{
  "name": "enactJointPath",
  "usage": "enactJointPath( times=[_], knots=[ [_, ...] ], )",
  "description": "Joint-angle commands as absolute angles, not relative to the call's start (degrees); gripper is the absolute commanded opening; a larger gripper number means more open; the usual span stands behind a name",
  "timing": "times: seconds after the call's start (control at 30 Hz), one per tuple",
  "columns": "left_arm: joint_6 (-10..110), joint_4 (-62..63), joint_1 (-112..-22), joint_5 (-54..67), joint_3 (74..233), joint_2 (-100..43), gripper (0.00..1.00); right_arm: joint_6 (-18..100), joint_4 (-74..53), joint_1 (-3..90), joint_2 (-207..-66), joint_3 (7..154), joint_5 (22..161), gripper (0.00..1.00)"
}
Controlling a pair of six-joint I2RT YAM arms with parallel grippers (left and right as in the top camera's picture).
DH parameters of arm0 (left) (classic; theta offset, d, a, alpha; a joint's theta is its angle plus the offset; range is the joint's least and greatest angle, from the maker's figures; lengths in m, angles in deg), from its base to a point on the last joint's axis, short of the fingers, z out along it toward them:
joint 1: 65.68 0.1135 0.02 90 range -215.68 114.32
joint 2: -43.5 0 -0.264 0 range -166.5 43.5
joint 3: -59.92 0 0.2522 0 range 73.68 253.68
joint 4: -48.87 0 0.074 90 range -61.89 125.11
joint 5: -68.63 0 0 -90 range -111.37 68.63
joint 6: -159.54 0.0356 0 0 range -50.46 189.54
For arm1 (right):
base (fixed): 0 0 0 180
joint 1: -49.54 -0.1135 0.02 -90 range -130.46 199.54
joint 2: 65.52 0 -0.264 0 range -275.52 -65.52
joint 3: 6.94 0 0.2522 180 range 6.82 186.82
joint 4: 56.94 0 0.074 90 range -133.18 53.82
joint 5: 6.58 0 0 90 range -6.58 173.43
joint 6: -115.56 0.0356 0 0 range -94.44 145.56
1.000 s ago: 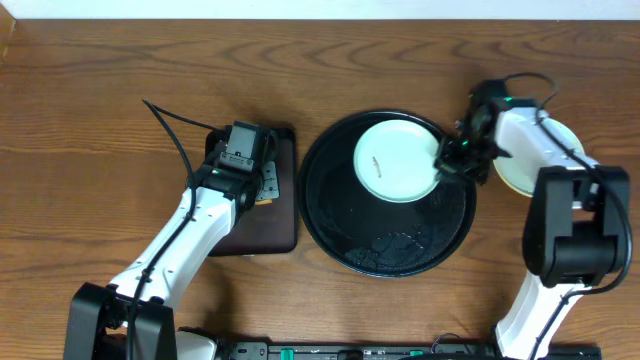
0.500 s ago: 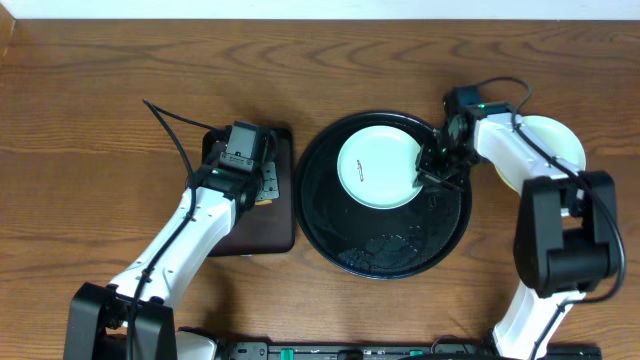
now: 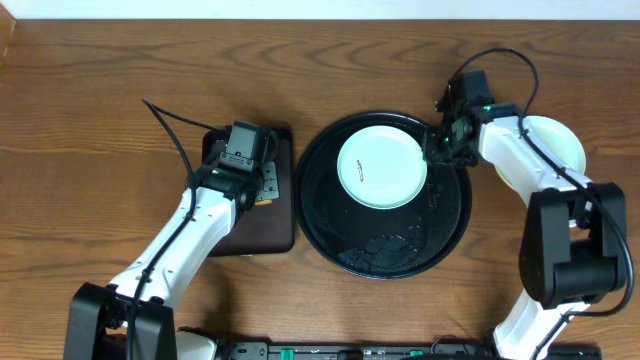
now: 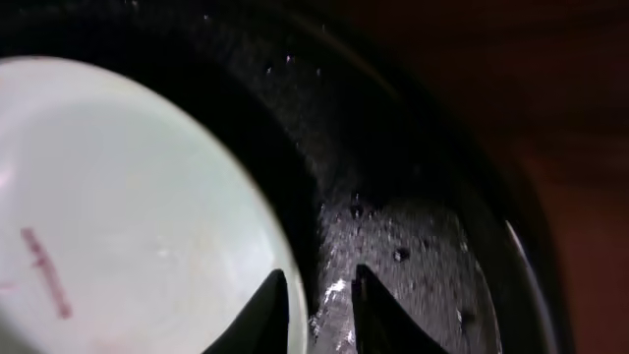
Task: Clean dirty plates on tray and stack at the side
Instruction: 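Drag the last green plate toward tray center and grip its rim, then carry the sponge with left gripper over the last green plate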
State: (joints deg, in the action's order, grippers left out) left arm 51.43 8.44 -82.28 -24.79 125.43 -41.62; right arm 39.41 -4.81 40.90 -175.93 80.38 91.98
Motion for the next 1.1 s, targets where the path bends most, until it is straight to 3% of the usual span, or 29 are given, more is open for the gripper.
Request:
enactJointPath(
  times=[0.0, 0.27, 0.47, 0.57, 1.07],
  knots=[
    [51.96, 8.46, -82.08, -26.17, 124.51, -42.23, 0.08, 36.15, -5.71, 40.79, -176.76, 79.42, 91.87, 0.22],
    [51.93, 8.68, -82.08, -26.15, 124.51, -42.23, 0.08, 30.53, -8.18, 39.7, -176.83, 77.49, 94.19, 0.27],
    [51.93, 8.65, -82.1, -26.15, 124.51, -42.23, 0.08, 30.47, -12.48, 39.7, -176.83, 74.24, 94.25, 0.17],
    [51.96, 8.68, -82.15, -26.15, 124.55, -42.23, 0.08, 30.42, -13.51, 39.7, -176.83, 73.34, 94.43, 0.01],
    [54.95, -12.66, -82.15, -27.26, 144.94, -42.23, 0.07, 30.38, -13.86, 39.7, -176.74, 73.47, 97.64, 0.01]
  ],
)
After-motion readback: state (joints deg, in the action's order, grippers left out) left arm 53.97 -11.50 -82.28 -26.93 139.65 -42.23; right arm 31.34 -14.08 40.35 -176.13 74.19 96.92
